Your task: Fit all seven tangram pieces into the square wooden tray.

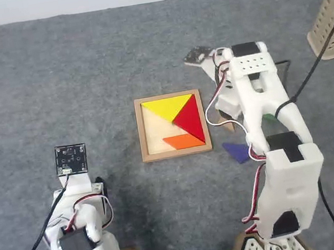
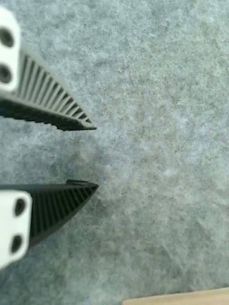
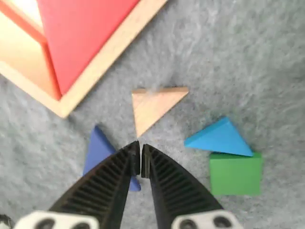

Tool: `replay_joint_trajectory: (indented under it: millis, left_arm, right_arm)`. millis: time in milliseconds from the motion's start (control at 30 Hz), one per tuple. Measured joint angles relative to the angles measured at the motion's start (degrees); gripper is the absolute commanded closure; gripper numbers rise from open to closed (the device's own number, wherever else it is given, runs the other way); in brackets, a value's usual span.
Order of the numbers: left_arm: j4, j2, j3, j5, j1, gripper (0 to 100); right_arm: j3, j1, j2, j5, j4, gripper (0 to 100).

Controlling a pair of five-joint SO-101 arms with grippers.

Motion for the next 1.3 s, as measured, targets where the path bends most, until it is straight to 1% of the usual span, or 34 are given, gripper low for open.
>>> replay_joint_trajectory:
  millis: [100, 233, 400, 500, 633, 800, 1033, 1300]
  left_arm:
    - [0.0, 0.0, 0.0, 0.0, 0.0, 83]
    - [0.0, 0.0, 0.0, 0.0, 0.0, 83]
    - [0.0, 0.0, 0.0, 0.0, 0.0, 83]
    - [0.0, 0.0, 0.0, 0.0, 0.0, 83]
    - [0.0, 0.0, 0.0, 0.0, 0.0, 83]
    - [0.0, 0.0, 0.0, 0.0, 0.0, 83]
    - [0.0, 0.0, 0.0, 0.0, 0.0, 83]
    - [0.0, 0.0, 0.0, 0.0, -0.1, 83]
  right_arm:
    - [-0.3, -0.3, 0.0, -1.1, 0.6, 98.2]
    - [0.1, -1.8, 0.0, -5.4, 0.1, 90.8]
    - [7.6, -4.7, 0.0, -12.4, -8.4, 87.4]
    - [11.5, -4.4, -0.1, -15.5, -14.0, 83.4]
    - [12.8, -4.6, -0.3, -18.6, -17.3, 77.9]
    - [12.3, -2.4, 0.5, -20.3, -18.5, 81.1]
    - [13.2, 1.4, 1.5, -21.5, -19.1, 81.2]
    - [13.4, 2.1, 1.6, -21.5, -19.2, 81.2]
